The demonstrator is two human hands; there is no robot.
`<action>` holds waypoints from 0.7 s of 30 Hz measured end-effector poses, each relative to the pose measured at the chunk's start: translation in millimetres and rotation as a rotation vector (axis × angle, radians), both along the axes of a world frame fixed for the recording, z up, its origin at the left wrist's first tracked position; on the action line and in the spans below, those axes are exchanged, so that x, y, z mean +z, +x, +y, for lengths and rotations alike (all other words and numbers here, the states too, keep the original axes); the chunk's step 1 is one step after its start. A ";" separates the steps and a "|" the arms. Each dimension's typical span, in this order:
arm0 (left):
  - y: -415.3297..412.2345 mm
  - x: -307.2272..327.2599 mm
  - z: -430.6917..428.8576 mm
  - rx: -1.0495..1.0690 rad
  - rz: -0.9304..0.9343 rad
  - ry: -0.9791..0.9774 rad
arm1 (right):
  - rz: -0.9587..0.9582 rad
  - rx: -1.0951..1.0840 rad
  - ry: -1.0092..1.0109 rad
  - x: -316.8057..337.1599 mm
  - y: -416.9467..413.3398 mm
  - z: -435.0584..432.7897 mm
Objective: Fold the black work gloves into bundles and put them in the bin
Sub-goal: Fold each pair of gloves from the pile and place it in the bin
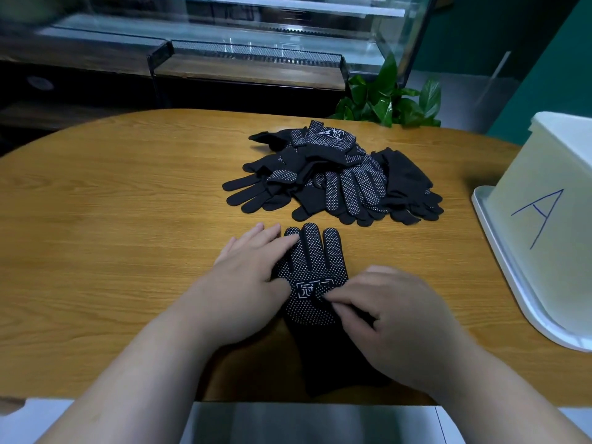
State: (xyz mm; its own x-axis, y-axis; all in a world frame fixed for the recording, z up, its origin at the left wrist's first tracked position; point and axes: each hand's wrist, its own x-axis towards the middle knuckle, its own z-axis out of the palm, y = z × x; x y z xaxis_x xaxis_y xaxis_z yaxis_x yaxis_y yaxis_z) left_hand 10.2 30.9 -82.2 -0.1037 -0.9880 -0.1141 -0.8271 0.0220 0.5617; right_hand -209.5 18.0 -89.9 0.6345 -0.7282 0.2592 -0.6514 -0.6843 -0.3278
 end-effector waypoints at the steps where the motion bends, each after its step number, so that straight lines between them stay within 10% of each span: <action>1: 0.3 1.0 -0.3 0.028 0.019 -0.022 | -0.008 -0.005 -0.007 0.4 -0.2 -0.2; 21: 4.6 -7.8 -11.4 0.170 0.079 -0.192 | -0.020 0.060 0.025 -6.3 2.3 -4.8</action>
State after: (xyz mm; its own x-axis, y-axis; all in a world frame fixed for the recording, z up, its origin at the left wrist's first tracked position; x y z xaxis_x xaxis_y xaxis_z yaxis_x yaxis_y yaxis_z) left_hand 14.8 19.5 -90.0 0.0643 -0.9948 0.0786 -0.7814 -0.0012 0.6240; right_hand -207.2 13.2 -96.1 0.6718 -0.6958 0.2539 -0.6031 -0.7129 -0.3579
